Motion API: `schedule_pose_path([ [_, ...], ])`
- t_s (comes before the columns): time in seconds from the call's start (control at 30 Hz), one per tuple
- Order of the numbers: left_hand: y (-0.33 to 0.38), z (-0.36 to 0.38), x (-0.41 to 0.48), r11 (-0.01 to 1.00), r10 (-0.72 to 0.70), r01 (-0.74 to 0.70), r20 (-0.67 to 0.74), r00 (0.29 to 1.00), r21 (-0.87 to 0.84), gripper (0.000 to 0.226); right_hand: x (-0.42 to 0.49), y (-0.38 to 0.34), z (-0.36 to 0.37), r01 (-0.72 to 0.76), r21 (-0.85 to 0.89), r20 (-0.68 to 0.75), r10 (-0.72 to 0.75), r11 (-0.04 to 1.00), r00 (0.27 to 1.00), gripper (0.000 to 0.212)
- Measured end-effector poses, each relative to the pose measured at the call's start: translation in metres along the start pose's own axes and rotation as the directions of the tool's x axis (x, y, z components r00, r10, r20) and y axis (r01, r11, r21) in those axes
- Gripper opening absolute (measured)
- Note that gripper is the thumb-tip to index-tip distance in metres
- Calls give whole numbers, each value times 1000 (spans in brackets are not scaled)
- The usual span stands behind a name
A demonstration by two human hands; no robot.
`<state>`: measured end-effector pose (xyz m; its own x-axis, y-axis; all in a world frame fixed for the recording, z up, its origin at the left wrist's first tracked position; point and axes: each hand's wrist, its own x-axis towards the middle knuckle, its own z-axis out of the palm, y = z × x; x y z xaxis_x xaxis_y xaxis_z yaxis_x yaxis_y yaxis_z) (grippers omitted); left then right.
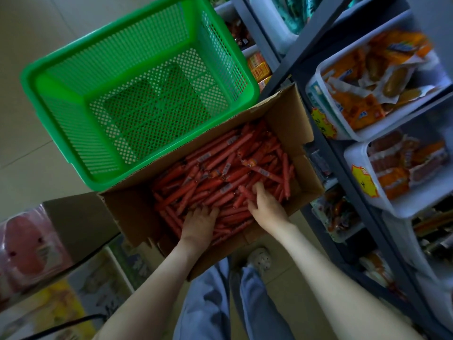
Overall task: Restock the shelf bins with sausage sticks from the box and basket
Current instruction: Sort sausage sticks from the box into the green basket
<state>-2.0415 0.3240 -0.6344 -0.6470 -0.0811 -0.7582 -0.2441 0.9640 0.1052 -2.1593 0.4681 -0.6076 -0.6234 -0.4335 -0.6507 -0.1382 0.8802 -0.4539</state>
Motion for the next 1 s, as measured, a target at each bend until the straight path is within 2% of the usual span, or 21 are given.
schedule_pose_path([
  [0.1,-5,2,1,991,26,-28,19,999,127,57,-3,-1,-9,-66,154,12,64,986,998,34],
  [0.2,-12,6,2,985,69,-83,97,993,153,58,-2,-2,-15,-79,194,52,70,978,996,32],
  [0.27,-17,8,3,992,94,-101,88,992,73,55,1,-2,-18,-66,176,93,51,982,994,36],
  [0.3,-18,9,2,994,110,-110,36,993,-9,52,3,-3,-19,-74,184,105,56,980,993,36],
  [0.37,-20,8,-1,934,92,-153,-196,976,-322,41,4,-6,-20,-119,270,107,93,955,990,34],
  [0.43,-20,-8,-6,719,-68,-159,-295,953,-677,34,4,-11,-19,-168,466,109,132,869,985,30],
  [0.53,-14,-37,-8,325,-234,-48,-129,964,-945,33,-1,-24,-15,-243,718,185,158,652,970,23],
  [0.6,-8,-56,-8,-15,-182,23,25,983,-1000,30,-3,-34,-12,-271,788,229,146,552,962,18],
  [0.63,-6,-63,-8,-159,-118,74,93,989,-984,28,-4,-38,-11,-269,810,231,137,521,963,17],
  [0.67,-5,-68,-7,-256,-53,122,140,989,-959,25,-4,-40,-9,-258,815,222,131,519,966,16],
  [0.77,-3,-74,-5,-319,67,182,170,983,-930,22,-5,-47,-8,-225,757,171,147,614,974,13],
  [0.83,-1,-71,-3,-305,113,194,166,980,-932,25,-5,-51,-6,-202,761,129,161,617,978,5],
  [0.93,2,-68,0,-268,167,184,142,976,-946,44,-2,-50,-6,-198,732,38,251,652,967,15],
  [1.0,5,-66,2,-220,188,148,107,976,-964,51,0,-50,-11,-220,758,55,276,614,960,14],
])
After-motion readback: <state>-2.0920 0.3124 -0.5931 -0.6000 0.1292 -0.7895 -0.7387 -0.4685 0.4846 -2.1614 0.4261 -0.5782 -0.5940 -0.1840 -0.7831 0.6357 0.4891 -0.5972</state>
